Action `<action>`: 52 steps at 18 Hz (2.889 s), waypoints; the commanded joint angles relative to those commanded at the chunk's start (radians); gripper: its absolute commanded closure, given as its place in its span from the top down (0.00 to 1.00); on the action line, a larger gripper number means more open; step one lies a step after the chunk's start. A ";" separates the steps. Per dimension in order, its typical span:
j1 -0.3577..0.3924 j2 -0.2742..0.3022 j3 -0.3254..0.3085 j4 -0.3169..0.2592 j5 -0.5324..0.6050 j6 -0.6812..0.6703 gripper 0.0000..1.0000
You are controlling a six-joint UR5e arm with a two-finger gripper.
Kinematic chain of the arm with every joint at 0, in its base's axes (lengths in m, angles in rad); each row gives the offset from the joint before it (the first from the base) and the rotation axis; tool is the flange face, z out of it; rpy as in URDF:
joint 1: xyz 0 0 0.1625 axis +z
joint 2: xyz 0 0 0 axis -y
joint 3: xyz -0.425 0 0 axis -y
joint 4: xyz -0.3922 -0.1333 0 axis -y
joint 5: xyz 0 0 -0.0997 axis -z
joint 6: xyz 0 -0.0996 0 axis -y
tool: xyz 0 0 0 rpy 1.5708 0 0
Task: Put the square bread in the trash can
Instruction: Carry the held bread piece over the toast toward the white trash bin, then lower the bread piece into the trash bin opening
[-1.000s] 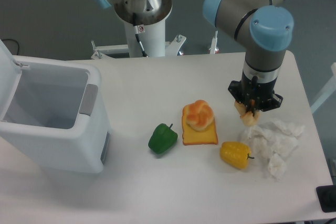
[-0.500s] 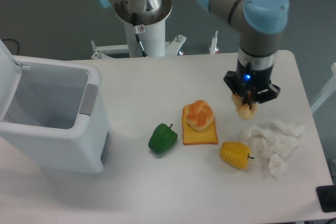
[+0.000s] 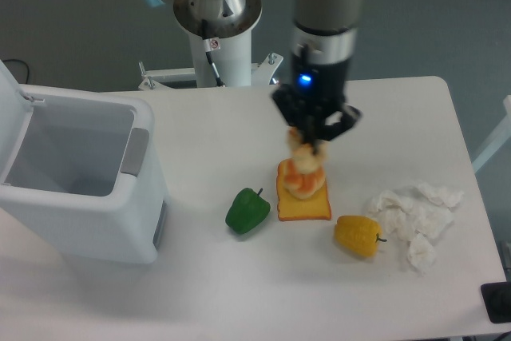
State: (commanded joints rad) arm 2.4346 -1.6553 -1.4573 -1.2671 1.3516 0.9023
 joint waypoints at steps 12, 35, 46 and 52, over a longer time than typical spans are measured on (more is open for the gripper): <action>-0.172 0.074 -0.003 0.080 -0.173 -0.308 0.17; -0.312 -0.005 -0.080 0.166 -0.250 -0.450 1.00; -0.319 -0.012 -0.101 0.144 -0.249 -0.433 1.00; -0.260 -0.012 -0.097 0.141 -0.249 -0.392 1.00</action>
State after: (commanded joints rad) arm 2.1751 -1.6675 -1.5539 -1.1259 1.1029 0.5108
